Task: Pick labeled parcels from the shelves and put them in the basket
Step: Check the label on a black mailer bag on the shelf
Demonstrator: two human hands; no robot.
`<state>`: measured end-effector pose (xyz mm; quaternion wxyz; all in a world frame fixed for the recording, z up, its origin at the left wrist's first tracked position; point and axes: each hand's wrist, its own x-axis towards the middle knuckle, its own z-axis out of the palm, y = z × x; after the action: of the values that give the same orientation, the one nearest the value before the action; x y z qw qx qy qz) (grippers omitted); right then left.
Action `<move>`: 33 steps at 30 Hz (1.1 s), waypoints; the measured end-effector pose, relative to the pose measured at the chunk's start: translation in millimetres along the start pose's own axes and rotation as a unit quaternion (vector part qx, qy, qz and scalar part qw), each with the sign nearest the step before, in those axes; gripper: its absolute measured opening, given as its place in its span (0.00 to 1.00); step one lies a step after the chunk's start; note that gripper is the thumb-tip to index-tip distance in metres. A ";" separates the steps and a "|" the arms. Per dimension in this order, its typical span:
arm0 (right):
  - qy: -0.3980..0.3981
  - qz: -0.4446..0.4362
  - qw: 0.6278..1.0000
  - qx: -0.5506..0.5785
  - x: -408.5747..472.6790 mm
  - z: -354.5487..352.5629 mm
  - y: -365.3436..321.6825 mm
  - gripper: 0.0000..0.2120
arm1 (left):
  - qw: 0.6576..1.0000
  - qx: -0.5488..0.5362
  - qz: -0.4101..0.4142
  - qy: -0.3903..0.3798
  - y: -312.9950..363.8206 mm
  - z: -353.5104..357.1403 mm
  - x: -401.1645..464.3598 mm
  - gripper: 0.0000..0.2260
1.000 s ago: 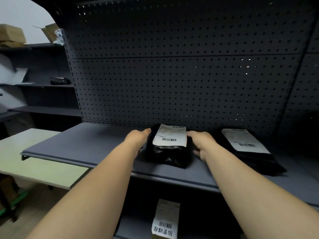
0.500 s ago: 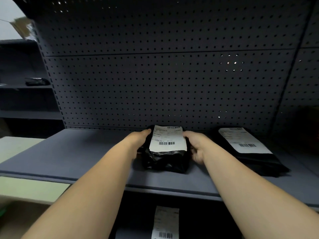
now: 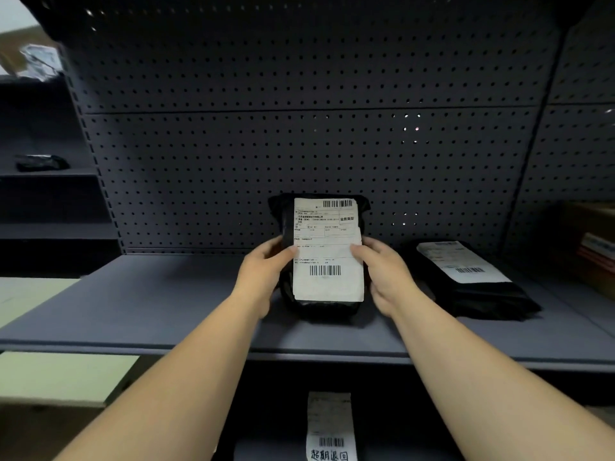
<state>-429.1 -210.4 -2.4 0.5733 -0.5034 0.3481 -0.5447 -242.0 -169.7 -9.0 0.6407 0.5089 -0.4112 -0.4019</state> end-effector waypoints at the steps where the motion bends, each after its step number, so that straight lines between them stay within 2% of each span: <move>1: -0.005 -0.010 1.000 0.002 -3.3 1.5 0.0 0.09 | 1.000 -0.003 0.009 -0.002 0.5 -2.3 -2.9 0.20; 10: -0.026 -0.049 0.998 0.026 -20.9 12.1 0.9 0.14 | 0.997 -0.039 0.061 -0.018 7.5 -18.1 -20.5 0.19; 21: -0.023 -0.054 0.998 0.009 -24.3 14.8 -5.5 0.14 | 0.996 -0.040 0.075 -0.013 12.7 -19.0 -26.4 0.17; 24: -0.014 -0.034 0.999 -0.013 -19.0 15.9 -15.2 0.12 | 0.998 -0.017 0.060 -0.012 19.4 -16.7 -20.3 0.17; 28: 0.010 0.037 0.998 -0.046 -7.8 18.6 -26.8 0.10 | 1.000 0.023 0.013 -0.009 26.5 -12.0 -10.1 0.07; 31: 0.042 0.109 0.991 -0.069 -0.9 19.1 -30.4 0.07 | 0.999 0.038 -0.036 -0.004 25.7 -8.0 -4.2 0.05; 33: 0.058 0.150 0.983 -0.082 1.5 18.0 -31.9 0.04 | 0.996 0.051 -0.067 0.000 24.1 -6.0 -0.6 0.08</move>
<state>-420.6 -205.1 32.9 0.5842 -0.4580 0.4962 -0.4503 -234.3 -163.4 13.7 0.5856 0.5673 -0.3961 -0.4223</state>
